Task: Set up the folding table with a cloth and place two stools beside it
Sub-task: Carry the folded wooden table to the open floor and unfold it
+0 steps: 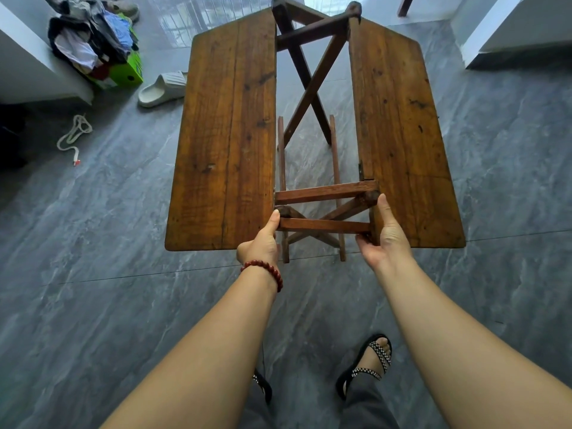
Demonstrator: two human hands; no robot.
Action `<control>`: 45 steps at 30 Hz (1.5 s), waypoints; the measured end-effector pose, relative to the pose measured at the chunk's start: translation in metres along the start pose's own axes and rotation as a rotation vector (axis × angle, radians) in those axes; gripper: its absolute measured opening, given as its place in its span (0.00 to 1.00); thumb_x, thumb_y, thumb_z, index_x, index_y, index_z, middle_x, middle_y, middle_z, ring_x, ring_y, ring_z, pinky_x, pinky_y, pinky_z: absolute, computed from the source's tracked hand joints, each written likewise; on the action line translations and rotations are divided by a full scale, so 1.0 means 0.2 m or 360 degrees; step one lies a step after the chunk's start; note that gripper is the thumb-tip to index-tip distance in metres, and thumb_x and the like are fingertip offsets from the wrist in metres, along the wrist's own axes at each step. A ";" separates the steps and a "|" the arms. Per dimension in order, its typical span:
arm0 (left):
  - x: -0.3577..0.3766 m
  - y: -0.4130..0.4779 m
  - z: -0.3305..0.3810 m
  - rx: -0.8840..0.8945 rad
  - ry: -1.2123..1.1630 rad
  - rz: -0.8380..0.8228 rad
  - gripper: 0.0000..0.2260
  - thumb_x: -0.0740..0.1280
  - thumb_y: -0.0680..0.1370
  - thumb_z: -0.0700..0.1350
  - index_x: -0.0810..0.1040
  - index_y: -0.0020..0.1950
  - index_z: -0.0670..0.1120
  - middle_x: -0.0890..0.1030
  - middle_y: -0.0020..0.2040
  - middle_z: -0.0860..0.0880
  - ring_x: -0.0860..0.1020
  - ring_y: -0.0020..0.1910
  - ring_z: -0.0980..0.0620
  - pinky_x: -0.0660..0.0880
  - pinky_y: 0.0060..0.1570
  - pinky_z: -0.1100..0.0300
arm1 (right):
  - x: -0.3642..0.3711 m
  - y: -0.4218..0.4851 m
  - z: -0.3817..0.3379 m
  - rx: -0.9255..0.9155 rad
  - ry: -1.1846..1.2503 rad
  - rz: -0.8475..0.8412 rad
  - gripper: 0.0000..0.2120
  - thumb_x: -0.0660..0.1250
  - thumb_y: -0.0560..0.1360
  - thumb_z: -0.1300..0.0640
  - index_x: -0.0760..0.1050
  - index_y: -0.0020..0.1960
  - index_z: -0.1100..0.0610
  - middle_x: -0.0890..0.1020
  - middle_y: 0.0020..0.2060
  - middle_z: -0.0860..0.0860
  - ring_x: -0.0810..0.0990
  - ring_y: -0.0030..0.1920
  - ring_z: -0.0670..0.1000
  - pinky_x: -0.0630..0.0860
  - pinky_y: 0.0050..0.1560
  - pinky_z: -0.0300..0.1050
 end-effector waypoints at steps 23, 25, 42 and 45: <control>-0.04 -0.19 0.05 -0.0038 0.0294 0.0379 0.46 0.78 0.64 0.53 0.59 0.71 0.36 0.71 0.65 0.40 0.73 0.63 0.40 0.71 0.61 0.46 | -0.05 -0.13 -0.12 -0.0028 -0.0788 0.0652 0.44 0.80 0.59 0.43 0.65 0.68 0.55 0.73 0.65 0.55 0.73 0.64 0.61 0.71 0.63 0.58; -0.05 -0.20 0.07 -0.0028 0.0319 0.0418 0.46 0.78 0.63 0.53 0.58 0.71 0.36 0.72 0.65 0.40 0.73 0.63 0.39 0.71 0.61 0.46 | -0.03 -0.15 -0.14 -0.0041 -0.0835 0.0696 0.43 0.79 0.60 0.43 0.65 0.68 0.56 0.73 0.65 0.55 0.73 0.64 0.61 0.72 0.62 0.58; -0.03 -0.22 0.01 -0.0065 0.0362 0.0374 0.41 0.78 0.63 0.54 0.65 0.67 0.36 0.72 0.64 0.39 0.74 0.62 0.38 0.73 0.59 0.45 | -0.07 -0.24 -0.16 -0.0231 -0.0769 0.0936 0.42 0.81 0.59 0.47 0.66 0.65 0.61 0.74 0.62 0.57 0.75 0.62 0.59 0.75 0.59 0.54; -0.04 -0.20 0.02 -0.0036 0.0372 0.0391 0.41 0.77 0.64 0.54 0.64 0.68 0.36 0.72 0.64 0.39 0.73 0.62 0.38 0.72 0.60 0.45 | -0.05 -0.21 -0.11 -0.0204 -0.0746 0.0799 0.44 0.79 0.59 0.42 0.64 0.67 0.60 0.73 0.63 0.57 0.74 0.63 0.59 0.74 0.61 0.56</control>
Point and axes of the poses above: each hand's wrist, its own y-axis towards the middle knuckle, its own x-axis out of the palm, z = x × y, the point moved 6 cm from there along y, towards the middle knuckle
